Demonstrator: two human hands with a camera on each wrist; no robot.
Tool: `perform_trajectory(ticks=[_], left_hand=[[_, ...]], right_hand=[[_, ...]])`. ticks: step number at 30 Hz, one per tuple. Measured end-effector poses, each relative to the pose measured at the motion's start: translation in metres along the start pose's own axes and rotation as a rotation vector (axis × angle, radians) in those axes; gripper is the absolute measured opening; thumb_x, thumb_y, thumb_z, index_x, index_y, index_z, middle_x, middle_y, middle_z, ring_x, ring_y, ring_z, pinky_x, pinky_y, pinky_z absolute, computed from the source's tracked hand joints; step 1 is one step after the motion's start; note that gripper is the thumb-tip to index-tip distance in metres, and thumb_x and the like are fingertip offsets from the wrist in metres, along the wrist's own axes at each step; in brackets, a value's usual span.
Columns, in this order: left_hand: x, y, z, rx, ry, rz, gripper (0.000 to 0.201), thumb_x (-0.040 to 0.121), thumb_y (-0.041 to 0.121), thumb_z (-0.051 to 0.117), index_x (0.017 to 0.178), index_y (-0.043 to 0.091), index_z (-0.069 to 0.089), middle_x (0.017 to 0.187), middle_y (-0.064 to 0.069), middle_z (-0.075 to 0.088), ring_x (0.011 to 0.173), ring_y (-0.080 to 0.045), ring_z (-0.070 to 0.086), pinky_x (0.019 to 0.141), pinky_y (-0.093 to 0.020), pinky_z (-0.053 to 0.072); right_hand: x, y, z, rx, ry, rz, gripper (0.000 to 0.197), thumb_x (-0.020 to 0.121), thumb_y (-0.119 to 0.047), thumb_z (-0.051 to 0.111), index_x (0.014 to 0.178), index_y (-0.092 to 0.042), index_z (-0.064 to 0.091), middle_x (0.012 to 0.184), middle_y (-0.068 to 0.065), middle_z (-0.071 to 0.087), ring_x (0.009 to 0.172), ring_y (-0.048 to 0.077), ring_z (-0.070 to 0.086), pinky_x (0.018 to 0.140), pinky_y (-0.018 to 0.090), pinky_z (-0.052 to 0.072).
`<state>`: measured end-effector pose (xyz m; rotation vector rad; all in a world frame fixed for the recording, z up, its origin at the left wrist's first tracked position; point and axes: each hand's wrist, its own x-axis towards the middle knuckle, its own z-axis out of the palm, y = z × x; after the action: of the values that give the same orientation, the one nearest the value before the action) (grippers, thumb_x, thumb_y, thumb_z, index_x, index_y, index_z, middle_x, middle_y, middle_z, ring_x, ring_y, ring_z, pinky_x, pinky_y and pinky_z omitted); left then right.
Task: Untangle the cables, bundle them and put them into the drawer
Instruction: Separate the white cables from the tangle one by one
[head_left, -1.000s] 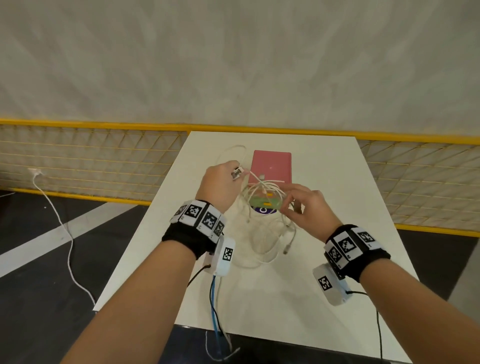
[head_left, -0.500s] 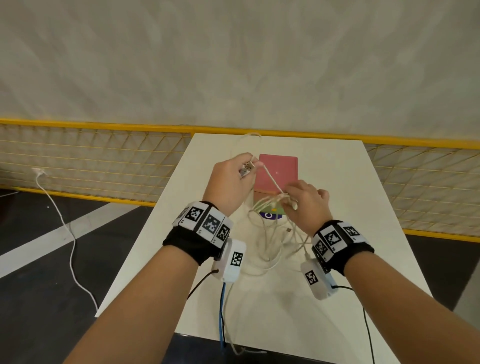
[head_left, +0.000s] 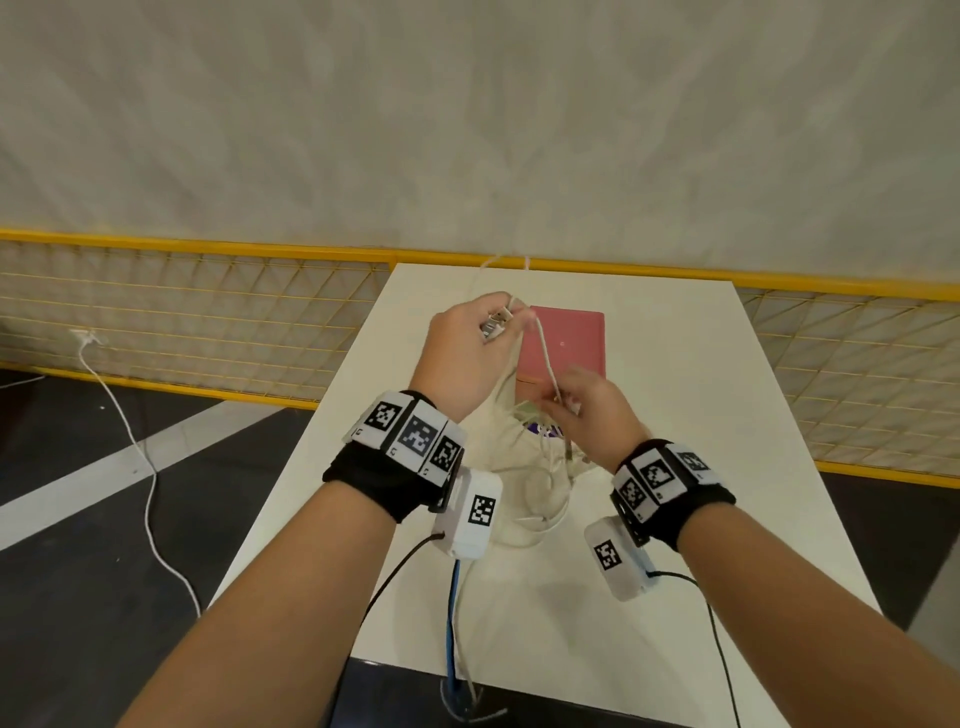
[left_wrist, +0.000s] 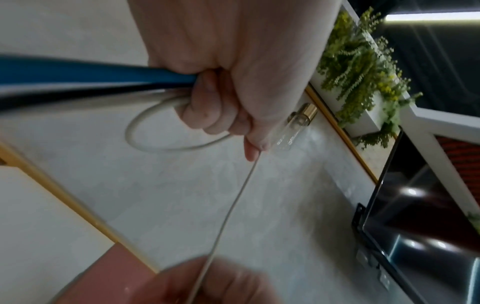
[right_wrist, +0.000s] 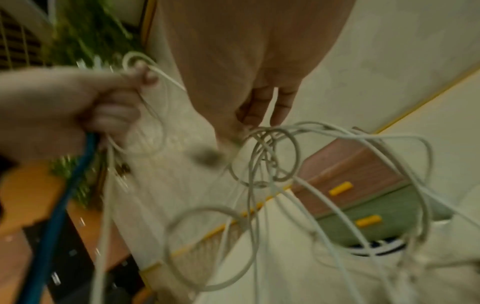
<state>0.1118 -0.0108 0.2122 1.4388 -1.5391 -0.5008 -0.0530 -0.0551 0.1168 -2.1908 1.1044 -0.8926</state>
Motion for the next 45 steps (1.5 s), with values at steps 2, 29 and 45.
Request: perform_trajectory(ticks=[2,29,45], left_hand=[[0.002,-0.002,-0.008,-0.055,0.098,-0.013,0.019,0.095,0.024,0.059,0.079,0.018,0.067,0.071,0.013,0.061,0.046,0.001,0.042,0.049,-0.013,0.029],[-0.024,-0.025,0.028,0.505,-0.474,0.102,0.021,0.092,0.027,0.063,0.112,0.027,0.071,0.086,0.0,0.068,0.075,-0.02,0.06,0.069,-0.031,0.05],[-0.025,-0.029,0.019,0.255,-0.368,-0.018,0.02,0.09,0.038,0.065,0.102,0.026,0.076,0.087,-0.001,0.073,0.075,-0.019,0.063,0.069,-0.03,0.052]], right_hand=[[-0.006,0.018,0.003,-0.067,-0.047,0.11,0.007,0.081,-0.018,0.071,0.088,-0.017,0.071,0.086,-0.017,0.052,0.074,-0.003,0.051,0.072,0.022,0.038],[-0.01,-0.026,-0.04,-0.134,-0.017,0.268,0.015,0.086,-0.012,0.06,0.085,-0.015,0.075,0.08,0.003,0.071,0.076,0.017,0.064,0.069,0.021,0.05],[-0.012,-0.008,-0.033,0.023,0.018,0.301,0.01,0.085,-0.014,0.064,0.082,-0.009,0.055,0.082,0.01,0.062,0.053,0.014,0.054,0.046,0.022,0.045]])
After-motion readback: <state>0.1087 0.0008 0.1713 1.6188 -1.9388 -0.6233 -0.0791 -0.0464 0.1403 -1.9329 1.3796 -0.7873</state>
